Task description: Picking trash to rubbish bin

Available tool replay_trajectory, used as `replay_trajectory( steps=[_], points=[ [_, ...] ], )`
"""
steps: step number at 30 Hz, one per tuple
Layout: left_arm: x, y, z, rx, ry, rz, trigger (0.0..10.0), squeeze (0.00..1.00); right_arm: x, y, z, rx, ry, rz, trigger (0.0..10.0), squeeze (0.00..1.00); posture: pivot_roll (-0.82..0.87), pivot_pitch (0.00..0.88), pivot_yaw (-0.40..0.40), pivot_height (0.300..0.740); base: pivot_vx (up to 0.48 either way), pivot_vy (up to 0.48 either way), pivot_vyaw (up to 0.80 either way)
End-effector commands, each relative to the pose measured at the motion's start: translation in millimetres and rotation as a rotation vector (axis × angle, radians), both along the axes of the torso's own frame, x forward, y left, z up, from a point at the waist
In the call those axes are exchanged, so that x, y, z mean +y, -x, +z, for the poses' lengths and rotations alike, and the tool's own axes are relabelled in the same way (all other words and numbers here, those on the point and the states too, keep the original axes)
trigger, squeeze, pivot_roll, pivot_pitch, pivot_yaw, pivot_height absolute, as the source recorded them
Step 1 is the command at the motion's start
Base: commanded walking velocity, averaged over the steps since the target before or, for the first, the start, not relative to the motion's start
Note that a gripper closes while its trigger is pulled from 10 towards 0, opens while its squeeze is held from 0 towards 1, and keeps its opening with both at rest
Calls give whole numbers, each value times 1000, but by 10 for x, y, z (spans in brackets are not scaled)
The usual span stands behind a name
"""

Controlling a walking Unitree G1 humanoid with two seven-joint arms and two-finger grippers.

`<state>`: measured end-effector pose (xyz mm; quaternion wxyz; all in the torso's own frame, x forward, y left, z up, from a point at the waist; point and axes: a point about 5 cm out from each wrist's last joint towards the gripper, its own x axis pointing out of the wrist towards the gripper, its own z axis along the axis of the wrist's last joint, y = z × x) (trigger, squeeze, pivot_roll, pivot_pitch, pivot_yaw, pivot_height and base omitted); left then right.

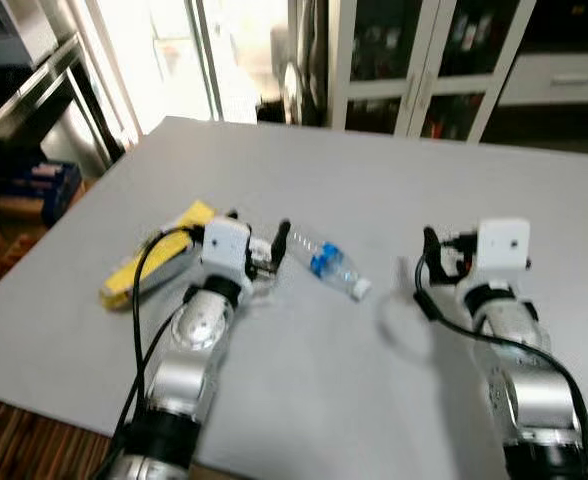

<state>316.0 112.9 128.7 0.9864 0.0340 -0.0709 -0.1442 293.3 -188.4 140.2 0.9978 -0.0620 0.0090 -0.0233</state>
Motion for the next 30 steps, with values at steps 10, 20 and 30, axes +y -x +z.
replay_trajectory(
  steps=[10,20,30],
  points=[
    [88,47,-64,35,6,31,10000,0,88,29,18,-11,-8,54,10000,0,-55,79,40,740,0,0,0],
    [157,66,-53,43,-10,38,10000,0,131,-50,40,4,-12,138,10000,0,-32,96,47,740,0,0,0],
    [200,104,-67,58,-21,41,10000,0,170,-139,102,-12,-13,187,10000,0,-14,105,50,740,0,0,0]
  ],
)
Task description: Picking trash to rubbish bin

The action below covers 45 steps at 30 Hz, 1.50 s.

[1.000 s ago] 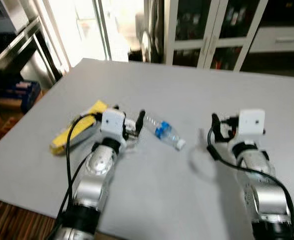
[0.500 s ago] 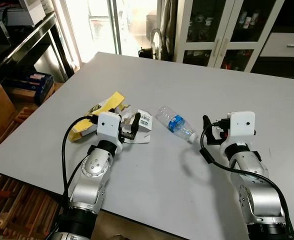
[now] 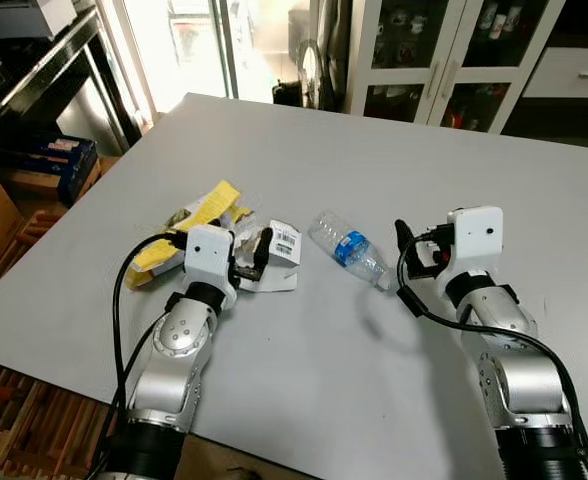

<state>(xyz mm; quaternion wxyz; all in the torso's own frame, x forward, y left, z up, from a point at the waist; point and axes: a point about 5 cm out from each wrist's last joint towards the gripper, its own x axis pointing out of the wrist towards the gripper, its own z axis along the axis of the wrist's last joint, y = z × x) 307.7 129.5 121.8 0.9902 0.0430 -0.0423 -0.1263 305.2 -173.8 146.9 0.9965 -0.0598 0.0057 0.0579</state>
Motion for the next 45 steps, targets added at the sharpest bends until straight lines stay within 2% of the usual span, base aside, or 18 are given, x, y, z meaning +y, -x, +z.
replay_trajectory(
  steps=[1,8,14,27,34,45],
  points=[
    [37,27,4,5,2,1,10000,0,52,-28,43,-15,-14,42,10000,0,-8,113,51,740,0,0,0],
    [74,64,18,10,-7,4,10000,0,168,-62,89,-25,-20,120,10000,0,9,135,53,740,0,0,0],
    [124,141,21,21,-21,9,10000,0,262,-156,82,2,-39,204,10000,0,42,155,54,740,0,0,0],
    [124,155,31,35,-23,17,10000,0,221,-286,-21,99,-111,298,10000,0,49,151,52,740,0,0,0],
    [111,156,31,39,-22,16,10000,0,235,-288,-70,126,-111,335,10000,0,47,153,50,740,0,0,0],
    [82,157,13,48,-19,17,10000,0,301,-173,-234,200,-78,445,10000,0,35,150,43,740,0,0,0]
  ],
)
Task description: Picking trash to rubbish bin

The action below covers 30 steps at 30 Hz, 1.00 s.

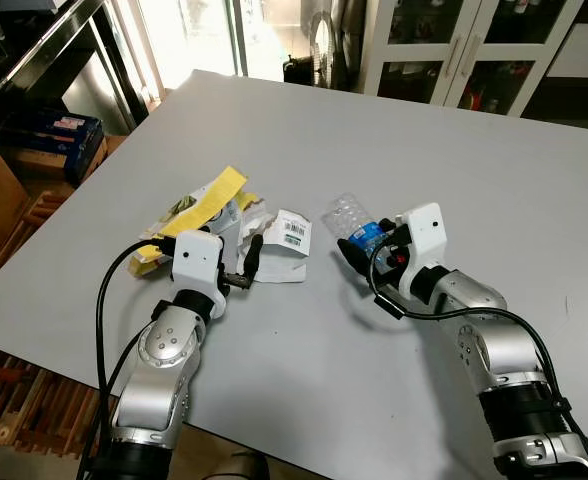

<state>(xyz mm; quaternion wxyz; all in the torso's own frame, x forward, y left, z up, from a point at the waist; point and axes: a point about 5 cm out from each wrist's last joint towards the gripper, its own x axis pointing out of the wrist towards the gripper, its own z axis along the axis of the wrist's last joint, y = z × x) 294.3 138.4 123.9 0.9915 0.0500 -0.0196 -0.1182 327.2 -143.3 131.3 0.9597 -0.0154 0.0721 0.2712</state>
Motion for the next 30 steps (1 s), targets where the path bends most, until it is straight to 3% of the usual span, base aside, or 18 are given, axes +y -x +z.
replay_trajectory(
  steps=[1,12,13,14,30],
  points=[
    [-8,23,-9,6,0,-3,10000,0,-8,52,-94,38,14,25,10000,0,35,150,43,740,0,0,0],
    [-8,17,-20,12,-6,-3,10000,0,-84,54,-245,75,111,-13,10000,0,36,149,45,740,0,0,0],
    [-8,16,-21,12,-6,-4,10000,0,-95,51,-263,82,112,-25,3922,0,36,149,45,740,0,0,0],
    [-10,16,-21,12,-6,-4,10000,0,-106,52,-282,88,114,-33,0,0,36,149,45,740,0,0,0],
    [-22,15,-34,19,-10,-6,10000,0,-154,67,-342,93,121,-64,0,0,33,151,49,740,0,0,0]
  ],
)
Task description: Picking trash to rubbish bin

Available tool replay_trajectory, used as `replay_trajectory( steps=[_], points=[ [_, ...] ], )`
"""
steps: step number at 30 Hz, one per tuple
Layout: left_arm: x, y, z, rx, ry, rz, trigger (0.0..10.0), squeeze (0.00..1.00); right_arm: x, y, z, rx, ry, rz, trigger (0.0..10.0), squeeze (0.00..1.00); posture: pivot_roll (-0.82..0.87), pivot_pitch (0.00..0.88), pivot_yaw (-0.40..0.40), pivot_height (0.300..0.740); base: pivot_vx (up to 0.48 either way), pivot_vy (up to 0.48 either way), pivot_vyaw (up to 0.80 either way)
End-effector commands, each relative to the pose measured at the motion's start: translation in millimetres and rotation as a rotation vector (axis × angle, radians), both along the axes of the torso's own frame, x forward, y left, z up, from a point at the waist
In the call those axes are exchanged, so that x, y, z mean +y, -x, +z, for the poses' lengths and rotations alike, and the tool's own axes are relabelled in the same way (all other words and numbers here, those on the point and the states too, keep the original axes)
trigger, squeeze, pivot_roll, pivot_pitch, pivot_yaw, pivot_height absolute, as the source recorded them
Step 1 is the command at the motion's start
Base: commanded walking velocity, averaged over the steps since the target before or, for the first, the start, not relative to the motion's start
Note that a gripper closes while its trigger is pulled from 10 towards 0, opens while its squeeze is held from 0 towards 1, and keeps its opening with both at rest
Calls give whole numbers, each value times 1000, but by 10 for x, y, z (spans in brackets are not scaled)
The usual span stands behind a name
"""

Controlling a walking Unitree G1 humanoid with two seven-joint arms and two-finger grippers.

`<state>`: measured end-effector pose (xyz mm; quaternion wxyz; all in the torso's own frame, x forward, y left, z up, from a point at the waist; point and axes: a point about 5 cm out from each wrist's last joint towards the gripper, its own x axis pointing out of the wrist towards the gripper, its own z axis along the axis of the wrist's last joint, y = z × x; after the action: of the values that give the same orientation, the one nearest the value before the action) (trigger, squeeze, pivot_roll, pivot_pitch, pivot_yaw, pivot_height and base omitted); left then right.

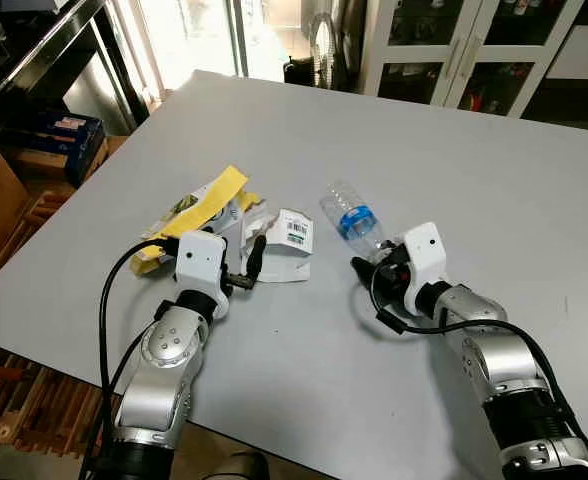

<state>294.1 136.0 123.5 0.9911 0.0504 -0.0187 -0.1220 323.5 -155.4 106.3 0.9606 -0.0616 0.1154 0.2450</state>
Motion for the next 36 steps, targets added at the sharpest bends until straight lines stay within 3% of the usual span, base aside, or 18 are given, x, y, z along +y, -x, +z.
replay_trajectory(
  steps=[1,28,36],
  points=[
    [2,13,-30,17,-10,2,10000,0,-29,32,-100,34,6,-21,0,0,33,151,49,740,0,0,0],
    [-15,-11,-38,20,-13,6,10000,0,-64,17,-116,20,19,-45,0,0,30,146,49,740,0,0,0],
    [-23,-23,-36,16,-13,8,10000,0,-78,-42,174,-186,31,-120,0,0,25,141,50,740,0,0,0]
  ],
)
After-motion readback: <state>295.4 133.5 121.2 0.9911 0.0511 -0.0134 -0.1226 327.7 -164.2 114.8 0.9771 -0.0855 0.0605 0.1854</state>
